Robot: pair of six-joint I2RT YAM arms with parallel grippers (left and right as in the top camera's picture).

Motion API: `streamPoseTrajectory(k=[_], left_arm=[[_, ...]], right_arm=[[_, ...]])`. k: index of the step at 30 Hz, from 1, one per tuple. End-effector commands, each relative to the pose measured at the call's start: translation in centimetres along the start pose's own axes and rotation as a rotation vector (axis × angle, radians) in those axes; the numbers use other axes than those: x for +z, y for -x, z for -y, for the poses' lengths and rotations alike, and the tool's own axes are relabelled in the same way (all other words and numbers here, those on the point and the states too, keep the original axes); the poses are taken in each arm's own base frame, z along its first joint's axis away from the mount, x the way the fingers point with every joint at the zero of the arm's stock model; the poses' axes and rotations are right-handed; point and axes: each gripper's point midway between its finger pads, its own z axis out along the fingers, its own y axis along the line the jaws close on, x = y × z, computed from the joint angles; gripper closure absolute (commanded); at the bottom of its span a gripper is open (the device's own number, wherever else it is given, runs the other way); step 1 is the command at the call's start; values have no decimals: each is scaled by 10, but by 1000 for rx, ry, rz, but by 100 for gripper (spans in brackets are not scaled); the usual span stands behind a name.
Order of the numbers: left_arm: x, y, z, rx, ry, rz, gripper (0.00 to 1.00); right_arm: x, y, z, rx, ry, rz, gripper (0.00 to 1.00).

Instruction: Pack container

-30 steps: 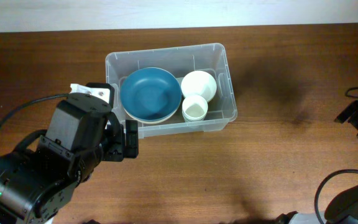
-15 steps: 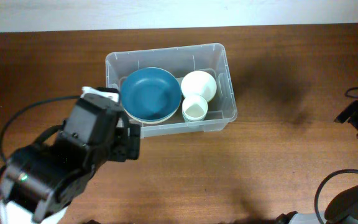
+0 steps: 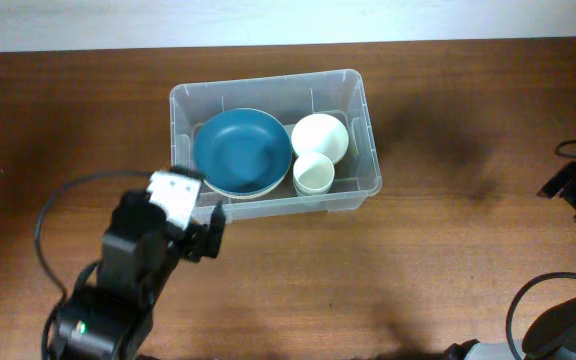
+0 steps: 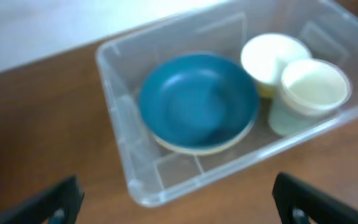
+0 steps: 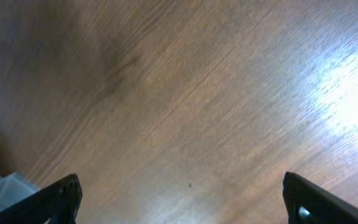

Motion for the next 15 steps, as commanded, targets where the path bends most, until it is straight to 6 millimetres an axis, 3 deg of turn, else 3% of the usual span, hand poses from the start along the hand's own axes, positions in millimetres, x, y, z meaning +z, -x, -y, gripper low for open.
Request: streamPoseTrajectory(k=[1,6,15], left_arm=[[-2,-32,-9,-1,12,54,0],[-8,-53,-22,-31,85,199,0],[-5,-64,-38,-61,182,468,0]], right_arm=[[-5,0,0,-4,4,18,1],[-5,0,0,-4,4,18,1],[-5,0,0,-4,4,18,1]])
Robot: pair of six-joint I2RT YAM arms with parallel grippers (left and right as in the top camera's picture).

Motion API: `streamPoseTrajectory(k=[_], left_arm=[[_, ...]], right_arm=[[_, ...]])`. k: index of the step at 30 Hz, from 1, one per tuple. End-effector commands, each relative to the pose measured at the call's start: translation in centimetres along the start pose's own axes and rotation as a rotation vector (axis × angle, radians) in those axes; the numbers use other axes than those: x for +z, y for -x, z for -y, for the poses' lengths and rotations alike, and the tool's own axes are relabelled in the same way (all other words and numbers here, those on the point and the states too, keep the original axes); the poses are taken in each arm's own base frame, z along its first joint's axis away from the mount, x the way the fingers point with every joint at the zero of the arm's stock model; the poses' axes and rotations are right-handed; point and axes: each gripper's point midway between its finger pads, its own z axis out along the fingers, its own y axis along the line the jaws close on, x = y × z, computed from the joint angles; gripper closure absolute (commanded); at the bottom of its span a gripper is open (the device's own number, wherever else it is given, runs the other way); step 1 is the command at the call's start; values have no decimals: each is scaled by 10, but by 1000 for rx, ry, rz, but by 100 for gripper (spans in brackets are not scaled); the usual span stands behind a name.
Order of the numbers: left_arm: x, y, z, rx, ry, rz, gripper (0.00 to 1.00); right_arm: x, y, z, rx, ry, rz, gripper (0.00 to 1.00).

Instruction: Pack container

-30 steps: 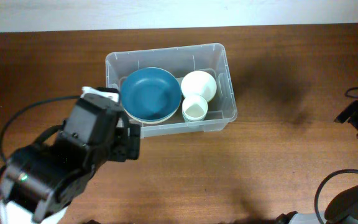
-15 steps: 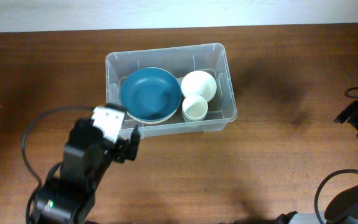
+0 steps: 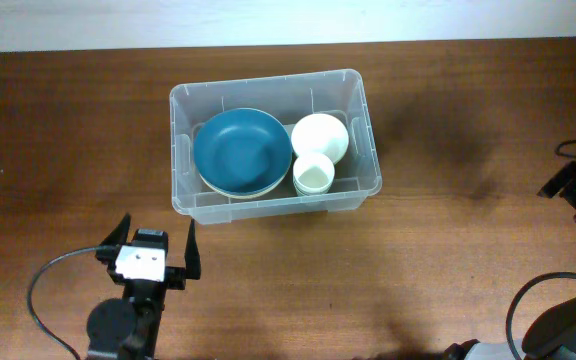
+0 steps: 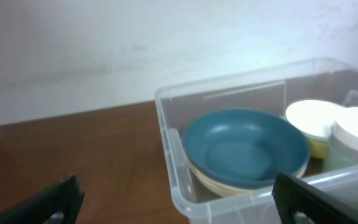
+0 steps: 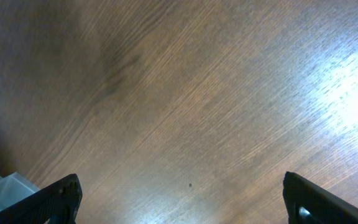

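A clear plastic container point(image 3: 361, 120) stands mid-table, seen too as the container point(image 4: 179, 168) in the left wrist view. Inside it a blue bowl point(image 3: 236, 150) rests on a cream one, with a white bowl point(image 3: 320, 134) and a white cup point(image 3: 314, 174) to its right. The blue bowl point(image 4: 244, 148) and the cup point(image 4: 356, 134) show through the left wrist camera. My left gripper point(image 3: 155, 250) is open and empty, in front of the container near the table's front edge. My right gripper point(image 5: 182, 202) is open over bare wood; only its arm shows at the overhead view's right edge.
The brown wooden table point(image 3: 448, 250) runs to a white wall at the back. Black cables point(image 3: 53, 275) loop by the left arm and another cable point(image 3: 533, 300) curls at the front right. A corner of the container shows low left in the right wrist view.
My left arm has drawn back from the container's front left corner toward the table's front edge and now sits lower, looking level at the container. The right arm has not moved.
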Motion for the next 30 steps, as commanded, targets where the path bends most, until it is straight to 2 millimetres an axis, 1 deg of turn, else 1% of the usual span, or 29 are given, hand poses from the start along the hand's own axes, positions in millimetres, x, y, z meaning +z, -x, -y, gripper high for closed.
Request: streamPoseTrajectory(k=[1,8,14,16,21,24,25,26,27,30], left_arm=[[3,-15,-4,9,21,44,0],[6,-32,-17,2,87,75,0],[1,-32,-24,0,120,120,0],[2,-35,-24,0,125,117,0],[6,-48,-23,0,123,90,0],[9,-66,-21,1,115,38,0],[9,-67,-20,7,109,33,0],[10,-66,-12,68,66,35,0],[10,-66,-9,96,49,37,0],[10,-66,-7,121,38,36,0]], right_arm=[[-5,0,0,-3,5,18,1],[-5,0,0,-3,5,18,1],[-5,0,-1,-3,5,18,1],[-5,0,0,-3,5,18,1],[-5,0,0,-3,5,18,1],[-5,0,0,-3,5,18,1],[-5,0,0,-3,5,18,1],[-5,0,0,-3,5,18,1],[-5,0,-1,-3,5,18,1],[-5,0,-1,-3,5,18,1]])
